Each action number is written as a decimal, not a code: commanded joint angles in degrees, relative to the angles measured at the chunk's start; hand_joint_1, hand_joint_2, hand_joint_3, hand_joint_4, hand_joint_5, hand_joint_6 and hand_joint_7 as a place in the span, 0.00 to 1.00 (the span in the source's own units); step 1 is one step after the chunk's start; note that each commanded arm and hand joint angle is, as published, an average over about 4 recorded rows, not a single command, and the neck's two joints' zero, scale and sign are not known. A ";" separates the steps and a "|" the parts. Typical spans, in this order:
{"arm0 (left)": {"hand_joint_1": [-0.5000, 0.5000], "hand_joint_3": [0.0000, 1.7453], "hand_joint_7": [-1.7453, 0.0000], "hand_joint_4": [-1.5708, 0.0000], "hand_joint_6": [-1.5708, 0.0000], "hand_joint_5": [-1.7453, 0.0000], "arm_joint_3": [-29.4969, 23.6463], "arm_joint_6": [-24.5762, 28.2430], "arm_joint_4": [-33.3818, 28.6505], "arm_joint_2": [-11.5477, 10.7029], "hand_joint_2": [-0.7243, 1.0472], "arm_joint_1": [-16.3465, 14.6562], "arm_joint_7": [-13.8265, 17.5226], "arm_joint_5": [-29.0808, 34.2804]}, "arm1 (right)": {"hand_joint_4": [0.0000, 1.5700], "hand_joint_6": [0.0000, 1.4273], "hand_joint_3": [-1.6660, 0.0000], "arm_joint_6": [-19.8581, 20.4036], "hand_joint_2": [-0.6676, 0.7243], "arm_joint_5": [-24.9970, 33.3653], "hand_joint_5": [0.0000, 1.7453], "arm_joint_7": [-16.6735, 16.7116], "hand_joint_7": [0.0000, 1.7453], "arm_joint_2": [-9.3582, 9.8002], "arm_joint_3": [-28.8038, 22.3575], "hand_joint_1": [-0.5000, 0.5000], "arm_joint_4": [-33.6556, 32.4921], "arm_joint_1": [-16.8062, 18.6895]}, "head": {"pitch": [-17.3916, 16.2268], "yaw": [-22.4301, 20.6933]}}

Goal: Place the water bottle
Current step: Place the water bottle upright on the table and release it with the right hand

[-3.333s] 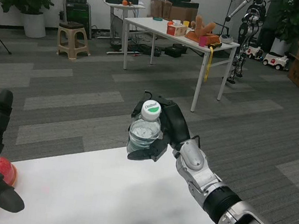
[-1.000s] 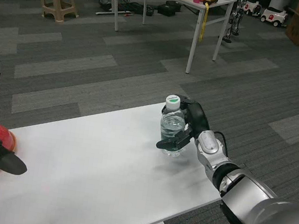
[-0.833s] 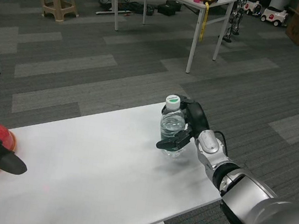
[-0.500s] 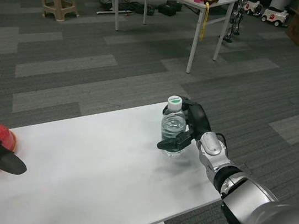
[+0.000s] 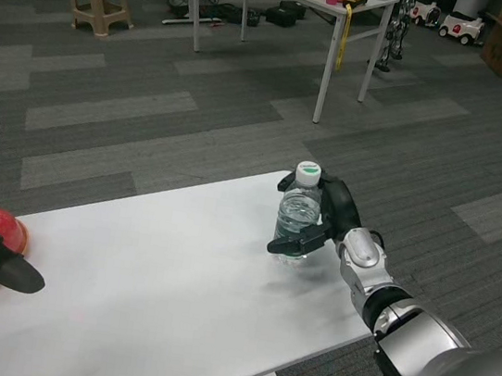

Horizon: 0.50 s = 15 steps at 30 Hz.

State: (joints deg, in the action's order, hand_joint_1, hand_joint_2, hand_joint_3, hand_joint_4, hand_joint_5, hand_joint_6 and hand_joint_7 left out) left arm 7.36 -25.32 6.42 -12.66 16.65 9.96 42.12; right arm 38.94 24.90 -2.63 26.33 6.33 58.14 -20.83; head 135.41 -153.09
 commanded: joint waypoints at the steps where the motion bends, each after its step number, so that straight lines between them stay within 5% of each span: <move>1: 0.07 0.05 1.00 1.00 1.00 0.94 -0.31 -0.44 -0.27 0.01 0.10 -0.56 0.17 0.16 | 0.58 0.28 0.90 -1.14 0.47 -0.11 0.87 -0.30 0.71 -0.49 -0.44 0.28 0.04 0.88 | -0.08 -0.04; 6: 0.07 0.05 1.00 1.00 1.00 0.94 -0.33 -0.44 -0.27 0.01 0.10 -0.56 0.15 0.16 | 0.46 0.14 0.90 -1.19 0.64 -0.07 0.81 -1.02 0.66 -0.49 -0.44 0.08 0.04 0.88 | -0.02 -0.06; 9: 0.07 0.05 1.00 1.00 1.00 0.94 -0.33 -0.44 -0.27 0.01 0.10 -0.56 0.21 0.16 | 0.39 0.07 0.90 -1.32 0.74 -0.05 0.74 -1.94 0.62 -0.49 -0.47 0.06 0.04 0.88 | 0.23 -0.07; 15: 0.07 0.05 1.00 1.00 1.00 0.94 -0.33 -0.44 -0.27 0.01 0.10 -0.56 0.23 0.16 | 0.06 0.00 0.90 -1.80 0.91 0.11 0.56 -4.41 0.48 -0.31 -0.93 0.04 -0.09 0.88 | 0.37 -0.09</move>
State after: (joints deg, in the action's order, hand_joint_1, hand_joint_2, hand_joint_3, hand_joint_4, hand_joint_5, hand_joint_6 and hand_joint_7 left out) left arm 7.35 -25.32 6.42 -12.66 16.65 9.96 42.12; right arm 37.90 24.80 -6.35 26.27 6.08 58.16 -20.33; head 135.76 -153.18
